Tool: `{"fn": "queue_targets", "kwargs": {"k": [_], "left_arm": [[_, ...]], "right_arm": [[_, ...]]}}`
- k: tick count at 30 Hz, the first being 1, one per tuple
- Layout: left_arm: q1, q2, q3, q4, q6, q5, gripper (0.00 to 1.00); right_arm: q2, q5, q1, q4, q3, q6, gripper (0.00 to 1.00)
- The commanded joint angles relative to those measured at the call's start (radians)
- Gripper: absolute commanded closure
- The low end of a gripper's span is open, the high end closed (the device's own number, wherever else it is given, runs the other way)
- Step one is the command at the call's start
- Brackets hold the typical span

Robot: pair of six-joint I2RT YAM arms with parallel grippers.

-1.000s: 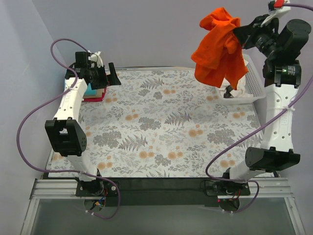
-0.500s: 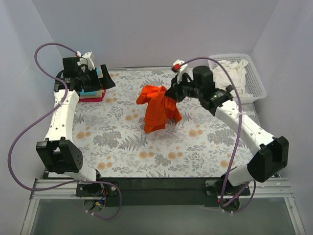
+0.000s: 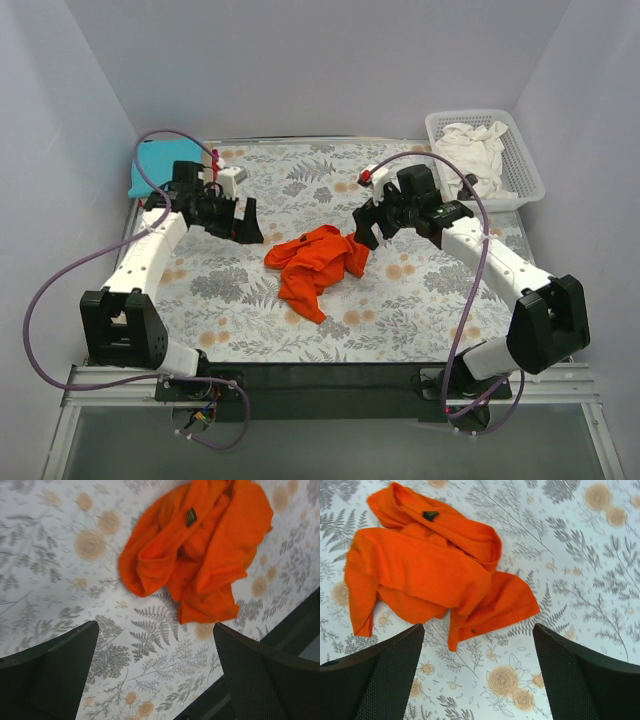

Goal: Fold and stack the t-shirts
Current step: Move the tshirt to the center of the board, then flatten the tshirt out

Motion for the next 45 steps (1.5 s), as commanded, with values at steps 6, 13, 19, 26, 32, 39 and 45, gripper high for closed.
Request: {"fn": "queue_targets", "kwargs": {"k": [6,13,19,26,32,39,45], "left_arm": [[-0.131,0.107,-0.114,0.101,0.058,-0.062,0.19],[-0.163,0.270,-0.065,0.163,0.046,-0.047,0.29],[-0.166,0.323,-0.054,0.187,0.025,-0.013,0.36],[-0.172,0.383,-0.042,0.216,-0.015,-0.004,0.50],[-0.177,0.417,-0.007,0.212,-0.032,0.059,0.65],[-0.174,0.408,0.053,0.135,0.011,0.137,1.00],[-0.145,0.374,0.171,0.138,0.009,0.073,1.00]], "right_arm": [[0.122,0.003,-0.115,0.070,-0.044,0.086,0.27],[0.304,0.026,-0.125,0.120,0.027,0.060,0.29],[0.409,0.068,-0.125,0.130,0.088,0.021,0.30],[0.467,0.131,-0.085,0.163,0.068,-0.019,0.47],[0.490,0.138,-0.070,0.156,0.079,-0.092,0.86],[0.401,0.134,-0.154,0.073,0.143,-0.105,0.99],[0.349,0.088,-0.272,-0.030,0.367,-0.089,0.99]]}}
